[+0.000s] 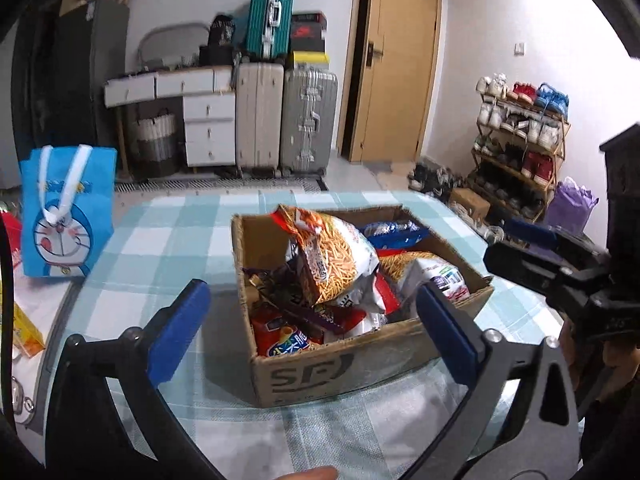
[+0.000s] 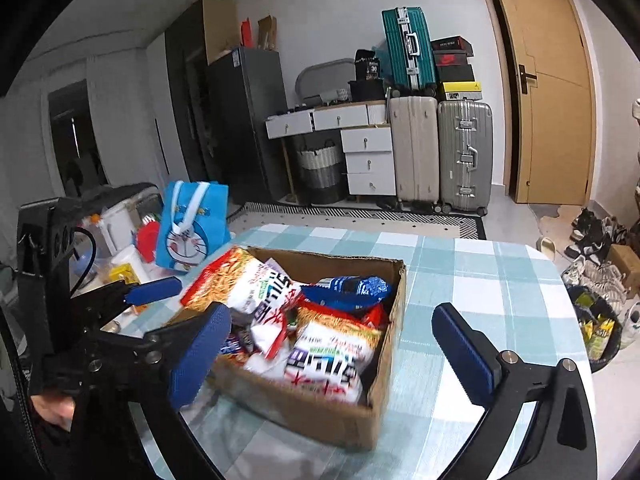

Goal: Organize snacks

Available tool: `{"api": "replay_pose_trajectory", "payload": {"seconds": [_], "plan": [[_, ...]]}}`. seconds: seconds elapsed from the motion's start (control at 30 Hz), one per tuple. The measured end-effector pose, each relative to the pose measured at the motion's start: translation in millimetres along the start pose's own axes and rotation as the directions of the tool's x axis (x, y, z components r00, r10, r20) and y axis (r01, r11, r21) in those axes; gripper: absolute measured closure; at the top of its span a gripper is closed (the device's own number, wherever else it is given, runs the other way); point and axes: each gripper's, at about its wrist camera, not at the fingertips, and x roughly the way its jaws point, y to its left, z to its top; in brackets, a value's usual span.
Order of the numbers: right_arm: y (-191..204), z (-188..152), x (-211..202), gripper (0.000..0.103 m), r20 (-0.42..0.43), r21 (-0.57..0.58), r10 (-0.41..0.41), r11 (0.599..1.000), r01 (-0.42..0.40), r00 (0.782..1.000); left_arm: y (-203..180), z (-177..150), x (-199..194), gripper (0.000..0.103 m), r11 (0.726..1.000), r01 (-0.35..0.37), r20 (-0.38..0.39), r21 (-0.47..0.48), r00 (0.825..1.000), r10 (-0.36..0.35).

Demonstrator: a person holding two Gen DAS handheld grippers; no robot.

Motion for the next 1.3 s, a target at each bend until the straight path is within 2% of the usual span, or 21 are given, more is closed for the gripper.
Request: {"api": "replay_pose_trajectory", "payload": {"seconds": [0.23,0.4,0.53,0.73,0.87,1.1,1.3], "plan": [[7.4,-19.0,-27.4,0.0,0.05,-0.006,0.021,1.0,-0.021,0.999,7.3,-14.6,-33.3,0.0,0.999,-0.011,0.051,0.032,0.999,0.009],[13.9,-37.2,-42.7,0.0,0.084,-0.008,0.032,0.999,-0.031,0.996,7.4,-36.0,-67.8,0.0,1.0,-0.02,0.073,0.015,0.997,0.019],[16.8,-48.9,-49.3,0.0,0.097,-0.008,0.027,1.0,-0.026,0.995,6.1,-51.2,-77.2,0.0,1.0,-0.027,0.073,0.005,0.997,0.027],[19.1,-66.3,-54.6,0.0,0.11,-0.011,0.008,1.0,-0.006,0.994,5.3,-68.5,-77.2,0.0,0.998,-0.057,0.085,0.003,0.995,0.057],[18.9,-75.3,-54.8,0.0,0.129,-0.015,-0.001,1.0,0.003,0.992,6.6,-78.2,-78.6,0.0,0.997,-0.069,0.13,0.027,0.989,0.065],[20.1,-83.5,-54.7,0.0,0.167,-0.03,-0.022,0.999,0.027,0.986,12.0,-86.0,-76.0,0.0,0.995,-0.095,0.137,0.023,0.986,0.091],[23.2,-86.5,-57.3,0.0,0.194,-0.045,-0.011,0.999,0.02,0.981,14.5,-89.8,-77.0,0.0,0.997,-0.082,0.157,0.013,0.984,0.079]]}}
